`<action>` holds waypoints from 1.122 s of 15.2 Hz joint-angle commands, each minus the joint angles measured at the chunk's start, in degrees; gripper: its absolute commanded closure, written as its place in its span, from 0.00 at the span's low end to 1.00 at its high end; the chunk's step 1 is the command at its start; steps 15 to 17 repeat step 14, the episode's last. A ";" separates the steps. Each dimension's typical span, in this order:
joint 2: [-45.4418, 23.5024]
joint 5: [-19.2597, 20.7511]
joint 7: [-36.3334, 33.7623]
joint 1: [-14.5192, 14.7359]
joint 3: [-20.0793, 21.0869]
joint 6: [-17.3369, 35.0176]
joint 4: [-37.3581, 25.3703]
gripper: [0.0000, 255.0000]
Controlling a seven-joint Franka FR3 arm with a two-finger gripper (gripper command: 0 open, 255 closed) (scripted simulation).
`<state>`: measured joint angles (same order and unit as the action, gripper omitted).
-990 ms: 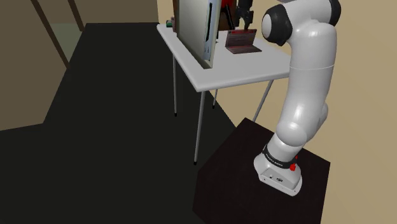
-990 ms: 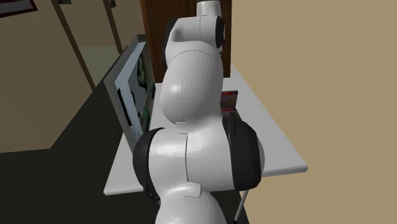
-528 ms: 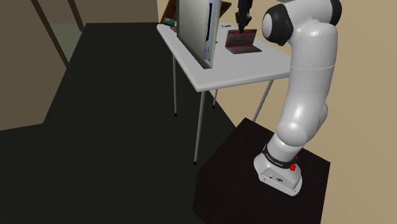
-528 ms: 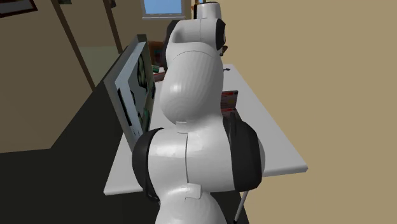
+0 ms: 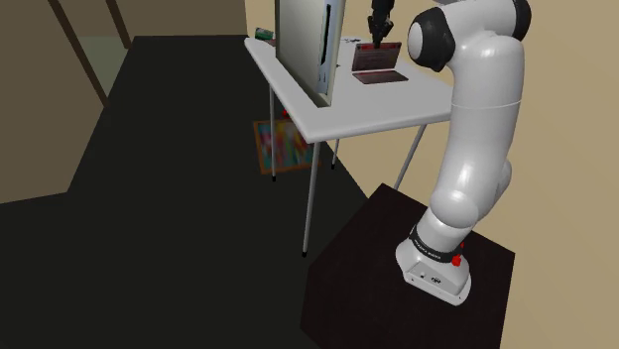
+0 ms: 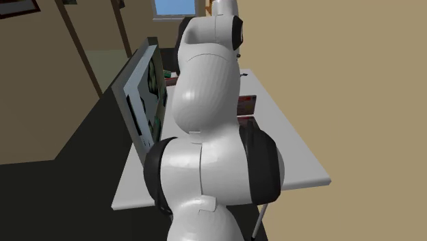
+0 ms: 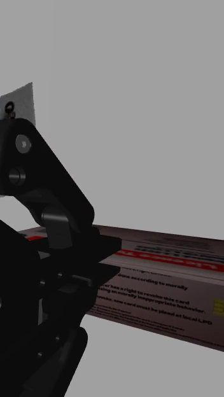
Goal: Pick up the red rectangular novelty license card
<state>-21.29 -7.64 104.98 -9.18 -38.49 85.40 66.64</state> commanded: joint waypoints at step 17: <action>-14.34 -8.69 0.93 -14.23 2.82 -20.94 -35.86 1.00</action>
